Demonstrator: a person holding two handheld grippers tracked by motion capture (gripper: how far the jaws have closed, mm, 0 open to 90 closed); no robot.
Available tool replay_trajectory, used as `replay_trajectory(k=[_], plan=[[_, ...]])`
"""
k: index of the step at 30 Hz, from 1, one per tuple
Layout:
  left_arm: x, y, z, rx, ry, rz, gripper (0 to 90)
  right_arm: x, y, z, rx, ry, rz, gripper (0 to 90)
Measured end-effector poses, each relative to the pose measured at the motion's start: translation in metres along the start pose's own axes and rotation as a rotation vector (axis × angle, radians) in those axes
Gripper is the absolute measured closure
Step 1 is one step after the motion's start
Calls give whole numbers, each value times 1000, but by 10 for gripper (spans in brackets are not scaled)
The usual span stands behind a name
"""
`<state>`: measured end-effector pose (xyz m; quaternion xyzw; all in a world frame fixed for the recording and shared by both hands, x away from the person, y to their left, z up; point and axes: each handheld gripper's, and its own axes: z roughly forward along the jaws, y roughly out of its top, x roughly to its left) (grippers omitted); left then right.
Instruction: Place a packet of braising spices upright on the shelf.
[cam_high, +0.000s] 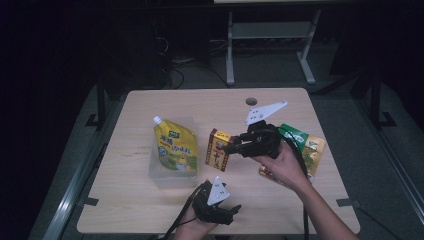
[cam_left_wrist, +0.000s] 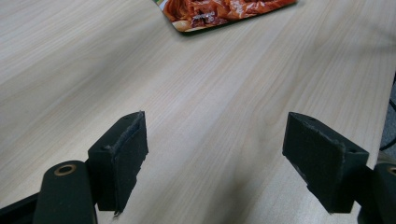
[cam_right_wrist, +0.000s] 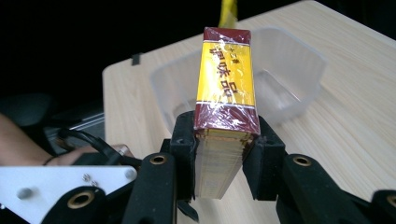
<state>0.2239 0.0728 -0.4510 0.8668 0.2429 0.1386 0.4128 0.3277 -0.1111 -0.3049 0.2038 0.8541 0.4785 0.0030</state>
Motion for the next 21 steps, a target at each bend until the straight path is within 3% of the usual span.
replay_trajectory(k=[13,21], plan=[[0,0,1,2,-4,18,208,8,28,25,29,75,-104,672],[-1,-1,0,-16,-8,3,207,11,39,46,50,116,-130,672]])
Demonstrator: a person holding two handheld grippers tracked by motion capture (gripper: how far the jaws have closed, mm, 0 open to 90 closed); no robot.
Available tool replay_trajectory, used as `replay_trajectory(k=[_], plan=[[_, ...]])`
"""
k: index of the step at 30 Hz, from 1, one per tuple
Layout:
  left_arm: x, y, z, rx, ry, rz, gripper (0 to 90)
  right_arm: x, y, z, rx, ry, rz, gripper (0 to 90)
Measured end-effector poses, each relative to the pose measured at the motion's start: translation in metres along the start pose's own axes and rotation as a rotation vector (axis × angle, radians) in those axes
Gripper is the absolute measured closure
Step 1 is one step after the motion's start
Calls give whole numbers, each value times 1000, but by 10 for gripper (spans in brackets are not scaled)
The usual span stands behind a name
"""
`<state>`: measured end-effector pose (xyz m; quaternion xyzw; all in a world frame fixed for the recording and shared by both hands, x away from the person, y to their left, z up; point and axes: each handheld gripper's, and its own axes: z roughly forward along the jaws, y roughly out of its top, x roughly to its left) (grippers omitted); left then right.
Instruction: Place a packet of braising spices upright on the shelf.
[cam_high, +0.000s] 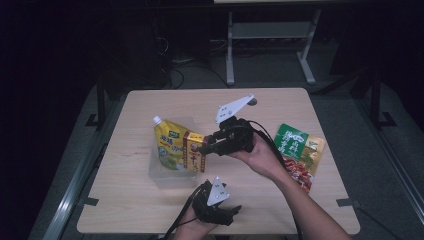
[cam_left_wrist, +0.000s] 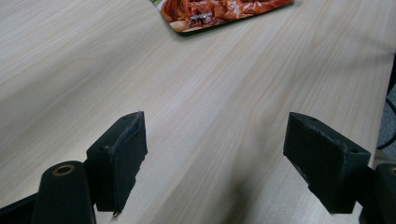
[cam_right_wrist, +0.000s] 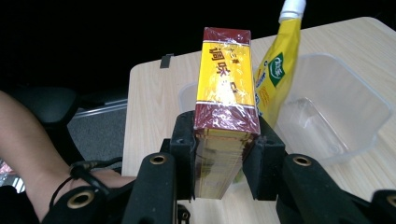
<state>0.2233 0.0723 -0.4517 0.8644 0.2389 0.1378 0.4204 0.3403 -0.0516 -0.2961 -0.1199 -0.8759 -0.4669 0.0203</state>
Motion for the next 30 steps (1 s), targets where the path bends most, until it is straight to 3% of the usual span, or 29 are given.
replay_trajectory(k=[7,8,17,30], plan=[[0,0,-1,-2,-11,10,207,-1,8,18,3,36,-9,672],[-1,0,0,-10,-13,-13,207,0,8,20,9,38,-8,671],[-2,0,-1,-20,-17,-7,207,-3,12,44,31,57,-33,671],[-2,1,-2,-29,-20,-17,206,-3,11,68,79,51,-58,671]])
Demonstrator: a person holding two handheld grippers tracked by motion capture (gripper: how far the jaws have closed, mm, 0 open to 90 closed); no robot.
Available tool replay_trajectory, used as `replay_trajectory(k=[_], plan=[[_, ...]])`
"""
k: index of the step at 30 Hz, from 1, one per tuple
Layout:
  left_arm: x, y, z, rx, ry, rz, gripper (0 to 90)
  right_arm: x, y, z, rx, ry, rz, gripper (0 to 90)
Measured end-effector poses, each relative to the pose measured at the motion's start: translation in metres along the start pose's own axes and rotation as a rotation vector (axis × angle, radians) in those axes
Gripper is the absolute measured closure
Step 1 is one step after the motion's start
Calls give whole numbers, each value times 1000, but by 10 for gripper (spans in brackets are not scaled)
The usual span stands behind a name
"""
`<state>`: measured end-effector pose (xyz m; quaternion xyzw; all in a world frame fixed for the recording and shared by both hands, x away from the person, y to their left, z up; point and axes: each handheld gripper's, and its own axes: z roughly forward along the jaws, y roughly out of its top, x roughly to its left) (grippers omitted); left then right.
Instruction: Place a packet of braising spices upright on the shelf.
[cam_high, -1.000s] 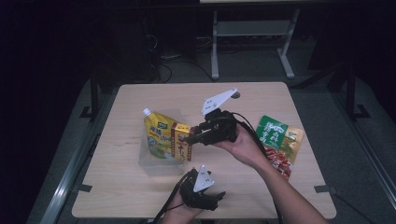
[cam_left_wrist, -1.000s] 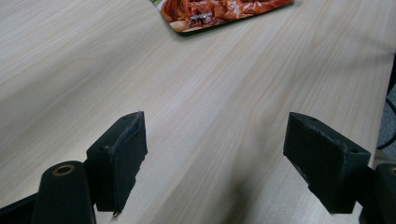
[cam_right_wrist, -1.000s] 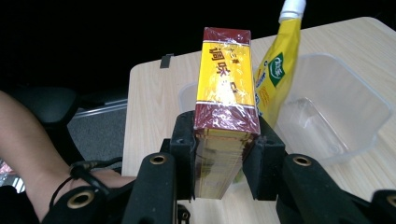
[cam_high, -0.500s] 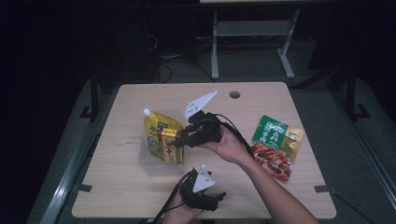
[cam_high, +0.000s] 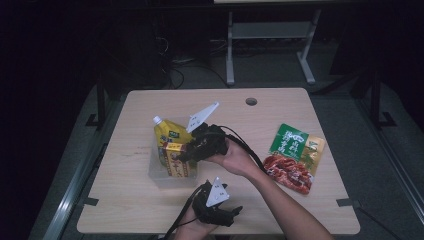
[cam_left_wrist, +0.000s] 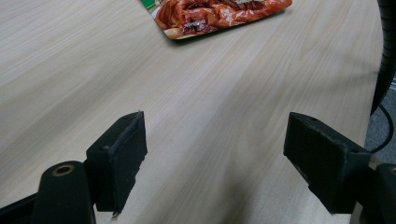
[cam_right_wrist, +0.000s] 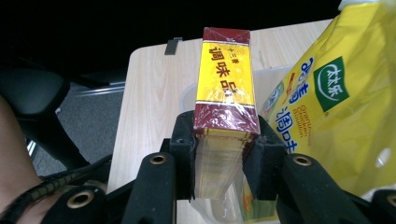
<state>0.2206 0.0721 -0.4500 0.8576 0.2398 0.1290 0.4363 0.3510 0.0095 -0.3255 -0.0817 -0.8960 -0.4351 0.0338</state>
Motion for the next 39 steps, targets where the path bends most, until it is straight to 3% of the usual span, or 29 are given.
replay_trajectory(k=[4,17,28,32,39], plan=[[-1,0,0,-1,-3,-15,206,-1,-2,6,16,-2,1,671],[1,0,-1,8,2,9,205,2,-5,29,69,-23,-34,668],[0,1,-2,-1,4,4,205,2,-10,38,76,-29,-16,661],[0,0,-1,4,1,5,205,2,-11,43,102,-19,-24,650],[0,0,-1,1,3,11,205,-3,-14,45,120,-3,11,645]])
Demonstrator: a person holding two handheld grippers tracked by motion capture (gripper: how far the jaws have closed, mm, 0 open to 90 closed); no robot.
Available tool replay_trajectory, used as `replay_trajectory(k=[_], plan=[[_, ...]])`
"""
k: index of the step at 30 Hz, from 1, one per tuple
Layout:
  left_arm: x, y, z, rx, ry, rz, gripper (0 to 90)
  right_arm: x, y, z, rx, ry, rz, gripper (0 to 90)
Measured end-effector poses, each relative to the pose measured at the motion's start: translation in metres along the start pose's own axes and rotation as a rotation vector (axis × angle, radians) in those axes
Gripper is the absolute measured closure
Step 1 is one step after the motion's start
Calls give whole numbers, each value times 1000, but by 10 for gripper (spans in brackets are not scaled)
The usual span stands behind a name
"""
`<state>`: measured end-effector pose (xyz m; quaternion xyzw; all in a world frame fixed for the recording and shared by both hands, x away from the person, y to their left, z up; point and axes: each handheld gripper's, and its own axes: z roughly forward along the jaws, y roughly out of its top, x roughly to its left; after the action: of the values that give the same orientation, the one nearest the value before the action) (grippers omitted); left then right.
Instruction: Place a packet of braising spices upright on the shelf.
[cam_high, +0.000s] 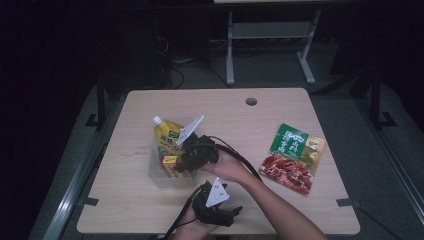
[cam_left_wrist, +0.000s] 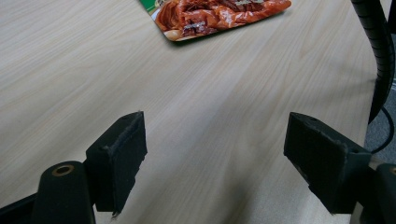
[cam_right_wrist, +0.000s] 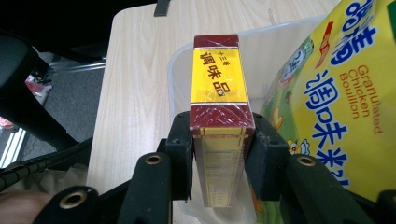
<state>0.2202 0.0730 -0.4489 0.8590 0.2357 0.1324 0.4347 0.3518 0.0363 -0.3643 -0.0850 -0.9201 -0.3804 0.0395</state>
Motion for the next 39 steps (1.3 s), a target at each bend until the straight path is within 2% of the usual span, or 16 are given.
replay_trajectory(k=[8,14,20,29,39], plan=[[-1,0,0,1,-1,8,205,0,3,4,9,-6,-3,654],[0,0,-2,2,-2,-1,205,-4,3,6,3,13,8,648],[0,0,-2,3,-2,10,205,-4,3,7,10,29,21,615],[-2,0,0,1,-3,16,205,-2,2,-7,-33,11,27,588],[-2,0,-1,10,-1,30,205,1,-5,-25,-57,-15,21,545]])
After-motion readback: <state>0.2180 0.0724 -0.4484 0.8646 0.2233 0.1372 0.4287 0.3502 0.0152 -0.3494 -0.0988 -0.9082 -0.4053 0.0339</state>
